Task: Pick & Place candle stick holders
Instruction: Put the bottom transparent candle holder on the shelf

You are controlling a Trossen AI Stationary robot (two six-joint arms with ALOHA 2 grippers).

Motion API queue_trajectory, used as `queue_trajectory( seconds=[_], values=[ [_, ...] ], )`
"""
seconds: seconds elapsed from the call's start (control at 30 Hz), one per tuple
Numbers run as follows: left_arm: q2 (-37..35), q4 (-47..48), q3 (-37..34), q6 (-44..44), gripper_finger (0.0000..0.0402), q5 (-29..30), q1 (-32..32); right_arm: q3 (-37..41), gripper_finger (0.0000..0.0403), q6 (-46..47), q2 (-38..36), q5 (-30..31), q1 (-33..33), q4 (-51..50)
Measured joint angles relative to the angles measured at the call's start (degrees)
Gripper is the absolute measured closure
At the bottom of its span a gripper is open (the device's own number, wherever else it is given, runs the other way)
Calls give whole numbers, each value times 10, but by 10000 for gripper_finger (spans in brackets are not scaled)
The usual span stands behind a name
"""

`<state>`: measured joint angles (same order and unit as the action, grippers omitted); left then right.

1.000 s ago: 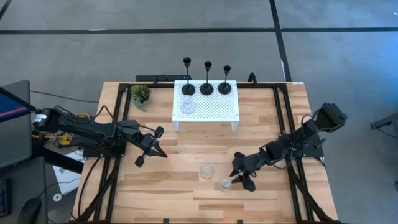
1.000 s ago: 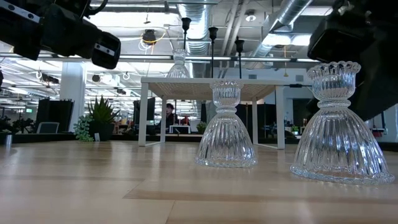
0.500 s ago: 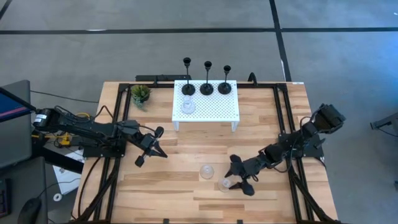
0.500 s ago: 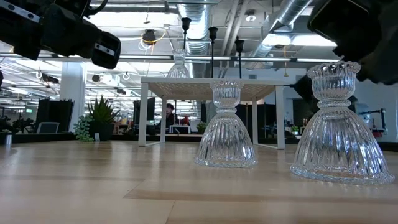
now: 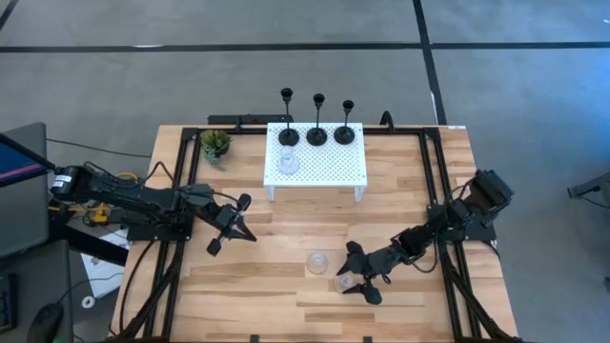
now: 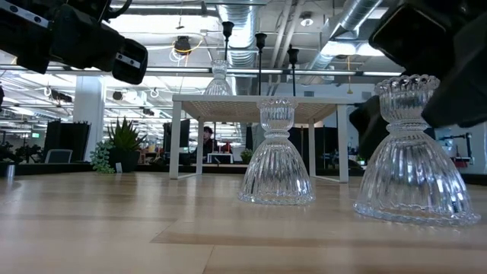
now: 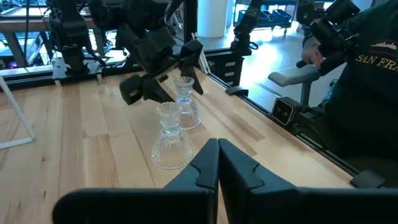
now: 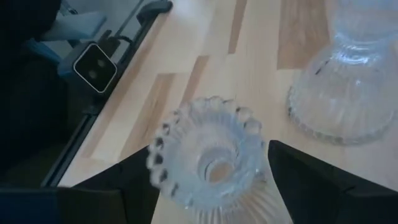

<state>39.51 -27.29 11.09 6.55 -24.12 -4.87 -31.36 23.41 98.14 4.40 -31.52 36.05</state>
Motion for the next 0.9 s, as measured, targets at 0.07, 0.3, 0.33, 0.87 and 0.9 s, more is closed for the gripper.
queue_trajectory(
  seconds=[0.07, 0.3, 0.33, 0.87, 0.9],
  values=[
    [0, 0, 0, 0, 396, 0, 0, -6, 132, 0, 9, 0, -3, 1],
    [0, 0, 0, 0, 396, 0, 0, -16, 174, 0, 15, 0, -4, 4],
    [0, 0, 0, 0, 396, 0, 0, -16, 188, 0, 15, 0, -4, 5],
    [0, 0, 0, 0, 395, 0, 0, -15, 286, 22, -64, 29, -3, -107],
    [0, 0, 0, 0, 395, 0, 0, -15, 286, 21, -77, 38, -2, -120]
  ],
)
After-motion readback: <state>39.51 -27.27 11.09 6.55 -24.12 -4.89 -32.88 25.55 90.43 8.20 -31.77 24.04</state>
